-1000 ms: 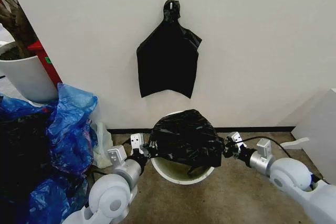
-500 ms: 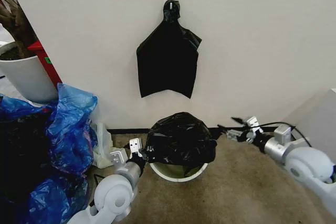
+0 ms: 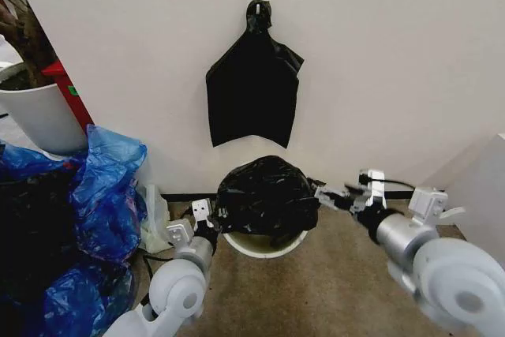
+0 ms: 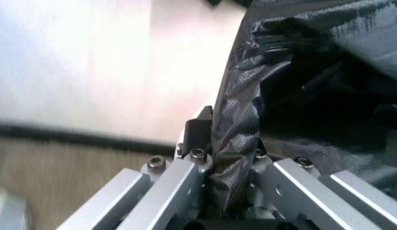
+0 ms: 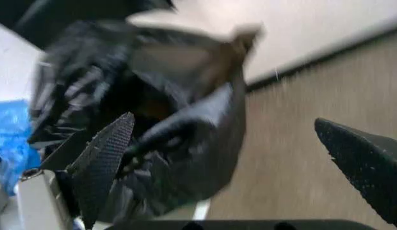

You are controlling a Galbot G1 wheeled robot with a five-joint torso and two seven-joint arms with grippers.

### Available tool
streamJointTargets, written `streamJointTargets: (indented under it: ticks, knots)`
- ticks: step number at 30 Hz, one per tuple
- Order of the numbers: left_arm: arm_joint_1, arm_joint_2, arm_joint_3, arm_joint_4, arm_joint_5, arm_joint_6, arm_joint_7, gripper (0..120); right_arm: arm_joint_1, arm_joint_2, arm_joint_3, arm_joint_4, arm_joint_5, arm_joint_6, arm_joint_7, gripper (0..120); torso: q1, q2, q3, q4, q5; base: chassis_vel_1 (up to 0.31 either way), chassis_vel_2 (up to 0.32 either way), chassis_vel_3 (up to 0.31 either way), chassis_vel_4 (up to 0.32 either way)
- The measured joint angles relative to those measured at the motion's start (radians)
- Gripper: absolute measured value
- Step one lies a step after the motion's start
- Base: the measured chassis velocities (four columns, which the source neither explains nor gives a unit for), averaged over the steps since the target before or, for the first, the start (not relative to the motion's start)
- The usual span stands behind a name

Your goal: Place the garbage bag over the trash bin.

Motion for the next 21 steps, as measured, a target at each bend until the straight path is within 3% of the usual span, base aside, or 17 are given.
streamJointTargets:
  ticks: [4, 10, 15, 21]
  knots:
    - [-0.004, -0.007, 0.014, 0.046, 0.144, -0.128, 0.024, 1, 0.026, 0.035, 0.010, -0.001, 0.175, 0.080, 0.101, 89, 0.000, 0.000, 0.000, 0.0003, -0.0001, 0.000, 0.000, 0.000, 0.000]
    - [0.005, -0.003, 0.037, 0.070, 0.263, -0.234, 0.047, 1, 0.036, 0.096, 0.022, -0.006, 0.293, 0.171, 0.119, 82, 0.000, 0.000, 0.000, 0.0001, 0.0000, 0.000, 0.000, 0.000, 0.000]
    - [0.013, 0.005, 0.051, 0.077, 0.303, -0.269, 0.057, 1, 0.049, 0.122, 0.022, -0.008, 0.350, 0.189, 0.072, 81, 0.000, 0.000, 0.000, 0.0003, -0.0002, 0.000, 0.000, 0.000, 0.000]
    - [0.016, 0.008, 0.072, 0.075, 0.336, -0.283, 0.071, 1, 0.051, 0.177, 0.000, -0.010, 0.344, 0.192, 0.050, 62, 0.000, 0.000, 0.000, 0.0002, 0.0000, 0.000, 0.000, 0.000, 0.000]
